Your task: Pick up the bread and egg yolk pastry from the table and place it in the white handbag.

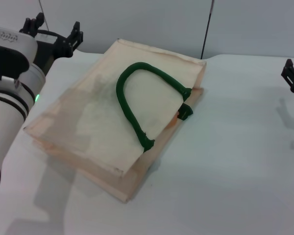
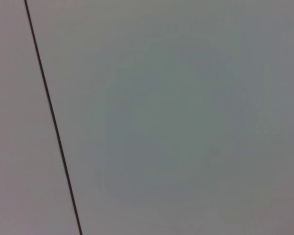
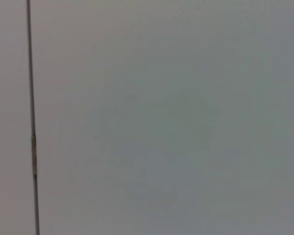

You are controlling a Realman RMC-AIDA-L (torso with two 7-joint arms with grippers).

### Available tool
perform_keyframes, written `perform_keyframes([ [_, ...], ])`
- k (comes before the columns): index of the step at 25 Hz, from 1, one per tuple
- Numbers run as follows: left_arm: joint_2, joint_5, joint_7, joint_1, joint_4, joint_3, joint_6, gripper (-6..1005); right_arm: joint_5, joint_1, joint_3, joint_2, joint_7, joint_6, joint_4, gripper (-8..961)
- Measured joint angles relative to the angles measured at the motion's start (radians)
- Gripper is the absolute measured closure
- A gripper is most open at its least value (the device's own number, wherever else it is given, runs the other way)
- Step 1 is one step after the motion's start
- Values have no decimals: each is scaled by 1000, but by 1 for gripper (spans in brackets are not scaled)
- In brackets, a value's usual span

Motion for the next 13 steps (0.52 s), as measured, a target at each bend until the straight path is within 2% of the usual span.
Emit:
perform_keyframes([
  [5,-2,0,-3,-6,-36,45,69,136,55,4,-36,2,0,29,23,64],
  [9,-1,-1,-22,-24,-90,104,136,136,135,9,-110,1,1,81,39,64],
  [13,-2,-1,-35,-25,-105,117,148,136,179,13,-167,1,1,115,47,64],
])
